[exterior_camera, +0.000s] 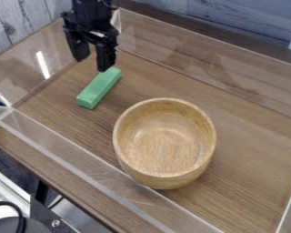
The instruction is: Remove the green block from inside the brown bowl and put it on the table
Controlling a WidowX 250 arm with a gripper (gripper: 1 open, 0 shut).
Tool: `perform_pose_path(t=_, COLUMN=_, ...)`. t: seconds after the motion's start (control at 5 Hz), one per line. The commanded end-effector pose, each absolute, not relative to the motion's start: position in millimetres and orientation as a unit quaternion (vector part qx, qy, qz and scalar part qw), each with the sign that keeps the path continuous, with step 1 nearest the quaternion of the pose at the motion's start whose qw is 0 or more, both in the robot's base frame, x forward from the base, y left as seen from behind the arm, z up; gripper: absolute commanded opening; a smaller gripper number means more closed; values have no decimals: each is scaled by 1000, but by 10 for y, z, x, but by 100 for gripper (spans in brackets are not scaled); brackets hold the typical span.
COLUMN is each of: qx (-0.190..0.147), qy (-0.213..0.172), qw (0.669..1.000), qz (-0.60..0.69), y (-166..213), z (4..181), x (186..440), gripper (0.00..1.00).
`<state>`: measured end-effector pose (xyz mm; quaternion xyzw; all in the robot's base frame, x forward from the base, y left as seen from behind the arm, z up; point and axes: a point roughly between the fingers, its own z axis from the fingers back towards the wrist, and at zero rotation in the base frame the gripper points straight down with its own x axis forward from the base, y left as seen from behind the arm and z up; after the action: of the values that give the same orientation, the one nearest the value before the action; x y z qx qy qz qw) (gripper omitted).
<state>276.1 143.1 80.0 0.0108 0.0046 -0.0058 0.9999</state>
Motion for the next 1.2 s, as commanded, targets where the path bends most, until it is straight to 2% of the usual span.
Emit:
perform_pose_path(t=0.0, qx=23, qy=-14, qw=1000, qz=-10, y=1447, z=863, x=2824, gripper=100)
perform_pose_path(t=1.0, qx=19, qy=-14, qw=1000, qz=-9, y=1407, z=703, x=2859, gripper=100)
